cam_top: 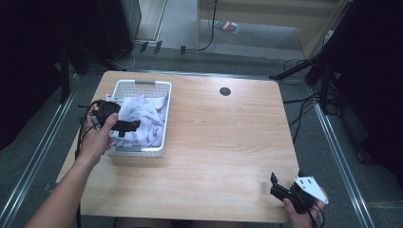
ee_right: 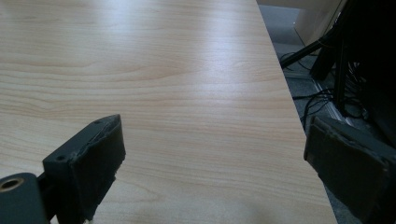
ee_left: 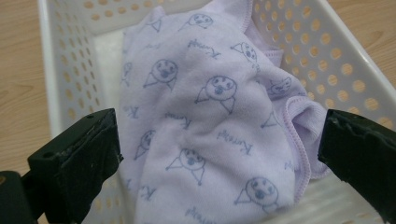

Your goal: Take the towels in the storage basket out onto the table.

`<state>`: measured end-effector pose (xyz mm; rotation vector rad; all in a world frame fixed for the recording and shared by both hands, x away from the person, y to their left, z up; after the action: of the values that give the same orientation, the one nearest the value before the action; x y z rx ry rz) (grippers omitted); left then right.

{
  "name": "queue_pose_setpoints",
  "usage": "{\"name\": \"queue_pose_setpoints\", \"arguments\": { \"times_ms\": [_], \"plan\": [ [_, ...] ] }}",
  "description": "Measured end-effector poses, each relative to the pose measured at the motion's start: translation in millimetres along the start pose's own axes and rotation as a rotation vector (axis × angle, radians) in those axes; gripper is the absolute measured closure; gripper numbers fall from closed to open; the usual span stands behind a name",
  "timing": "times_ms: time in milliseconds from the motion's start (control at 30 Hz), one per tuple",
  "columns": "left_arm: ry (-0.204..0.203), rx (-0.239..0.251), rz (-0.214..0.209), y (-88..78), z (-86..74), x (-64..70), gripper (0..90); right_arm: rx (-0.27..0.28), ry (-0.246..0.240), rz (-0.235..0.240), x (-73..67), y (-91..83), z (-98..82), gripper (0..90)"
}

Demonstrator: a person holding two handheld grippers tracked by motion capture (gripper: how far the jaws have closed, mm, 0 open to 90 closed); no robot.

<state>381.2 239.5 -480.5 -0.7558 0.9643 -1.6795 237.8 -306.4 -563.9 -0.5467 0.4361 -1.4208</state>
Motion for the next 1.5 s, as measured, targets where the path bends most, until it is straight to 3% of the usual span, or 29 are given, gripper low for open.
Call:
{"name": "queue_pose_setpoints", "arguments": {
  "times_ms": [267,400,700,967,1100,1267,1367,1500],
  "plan": [
    [-0.017,-0.051,-0.007,22.8,11.2,0.7,0.0,0.002,-0.002,0.001,0.0,-0.2,0.0,5.3],
    [-0.012,-0.087,-0.032,34.5,19.7,3.5,0.0,0.003,-0.003,0.001,-0.1,-0.1,0.0,5.3],
    [-0.007,-0.202,-0.042,61.2,25.4,7.6,0.0,0.003,-0.003,0.002,0.0,-0.2,0.0,5.3],
    [0.005,-0.256,0.039,84.3,22.1,10.9,0.1,0.004,-0.002,0.003,0.0,-0.4,-0.1,5.3],
    [0.041,-0.267,0.089,91.6,18.2,12.6,0.0,0.004,-0.004,0.004,-0.2,-0.3,0.0,5.3],
    [0.067,-0.277,0.077,94.7,16.2,12.4,0.2,0.004,-0.004,0.005,-0.3,-0.3,0.0,5.3],
    [0.059,-0.29,0.097,92.4,17.7,12.1,5.4,0.003,-0.006,0.004,-0.3,-0.2,0.0,5.3],
    [0.044,-0.29,0.13,86.2,20.3,9.8,27.1,0.002,-0.006,0.004,-0.3,0.0,0.0,5.3]
  ]
}}
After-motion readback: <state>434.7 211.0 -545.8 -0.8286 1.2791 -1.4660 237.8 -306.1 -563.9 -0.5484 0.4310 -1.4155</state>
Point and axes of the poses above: each handheld gripper's, and its own axes: y roughly forward along the jaws, z roughly out of its top, x roughly to its right, the point moved 4 cm from there along y, roughly forward along the jaws, and after that the axes turned 11 degrees about -x, right-handed, at the moved point
